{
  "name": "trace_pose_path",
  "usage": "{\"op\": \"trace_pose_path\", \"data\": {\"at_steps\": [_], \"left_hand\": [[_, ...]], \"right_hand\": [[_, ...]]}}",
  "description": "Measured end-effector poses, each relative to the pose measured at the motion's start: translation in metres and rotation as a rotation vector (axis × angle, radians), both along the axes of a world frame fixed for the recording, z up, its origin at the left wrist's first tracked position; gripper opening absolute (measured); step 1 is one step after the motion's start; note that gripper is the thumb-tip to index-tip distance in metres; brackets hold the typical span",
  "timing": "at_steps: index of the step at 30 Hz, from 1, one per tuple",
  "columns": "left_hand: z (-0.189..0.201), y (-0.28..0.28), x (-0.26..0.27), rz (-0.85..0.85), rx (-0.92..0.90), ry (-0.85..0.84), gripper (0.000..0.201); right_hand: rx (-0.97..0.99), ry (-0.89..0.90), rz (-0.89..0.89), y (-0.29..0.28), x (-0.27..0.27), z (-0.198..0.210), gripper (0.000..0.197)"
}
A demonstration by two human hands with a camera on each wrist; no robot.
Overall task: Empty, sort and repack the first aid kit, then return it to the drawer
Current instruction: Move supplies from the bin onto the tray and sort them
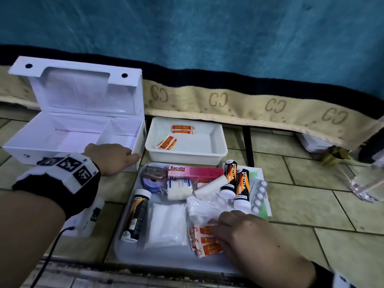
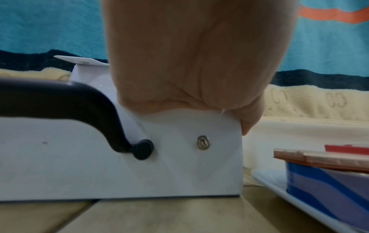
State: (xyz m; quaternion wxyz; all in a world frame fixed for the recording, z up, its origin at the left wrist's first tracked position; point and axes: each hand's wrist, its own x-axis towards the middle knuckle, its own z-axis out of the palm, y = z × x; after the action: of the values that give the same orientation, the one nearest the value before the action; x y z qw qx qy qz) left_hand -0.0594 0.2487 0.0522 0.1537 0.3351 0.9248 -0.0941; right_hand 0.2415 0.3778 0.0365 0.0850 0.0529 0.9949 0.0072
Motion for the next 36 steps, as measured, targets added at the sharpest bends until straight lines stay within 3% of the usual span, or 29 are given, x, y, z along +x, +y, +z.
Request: {"op": "trace_pose_path", "data": {"at_steps": [3, 7, 10, 14, 16, 23, 27, 31, 36], "left_hand": [[0.000, 0.000, 0.000, 0.005, 0.002, -0.003, 0.051], [0.001, 0.001, 0.001, -0.001, -0.005, 0.000, 0.050], [0.002, 0.001, 0.002, 0.001, -0.016, -0.007, 0.049], [0.005, 0.001, 0.003, -0.004, -0.016, -0.011, 0.047], [0.006, 0.000, 0.004, -0.009, -0.015, -0.007, 0.047], [0.006, 0.000, 0.003, -0.057, -0.078, 0.007, 0.041], [0.005, 0.001, 0.001, -0.078, -0.114, 0.016, 0.037], [0.004, 0.001, 0.000, -0.112, -0.147, 0.030, 0.030], [0.005, 0.001, 0.000, -0.138, -0.171, 0.033, 0.031]], "right_hand": [[0.039, -0.058, -0.023, -0.002, -0.002, 0.000, 0.031], [0.030, -0.056, -0.047, -0.005, -0.010, 0.035, 0.019], [-0.024, -0.093, -0.040, -0.002, -0.029, 0.074, 0.034], [0.093, 0.091, 0.009, 0.016, -0.081, 0.108, 0.031], [0.160, 0.094, -0.005, 0.029, -0.116, 0.107, 0.034], [0.335, -0.262, -0.038, 0.067, -0.219, 0.068, 0.033], [0.303, -0.448, -0.022, 0.069, -0.240, 0.053, 0.045], [0.142, -0.482, -0.088, 0.070, -0.249, 0.048, 0.059], [0.097, -0.472, -0.106, 0.073, -0.250, 0.045, 0.055]]}}
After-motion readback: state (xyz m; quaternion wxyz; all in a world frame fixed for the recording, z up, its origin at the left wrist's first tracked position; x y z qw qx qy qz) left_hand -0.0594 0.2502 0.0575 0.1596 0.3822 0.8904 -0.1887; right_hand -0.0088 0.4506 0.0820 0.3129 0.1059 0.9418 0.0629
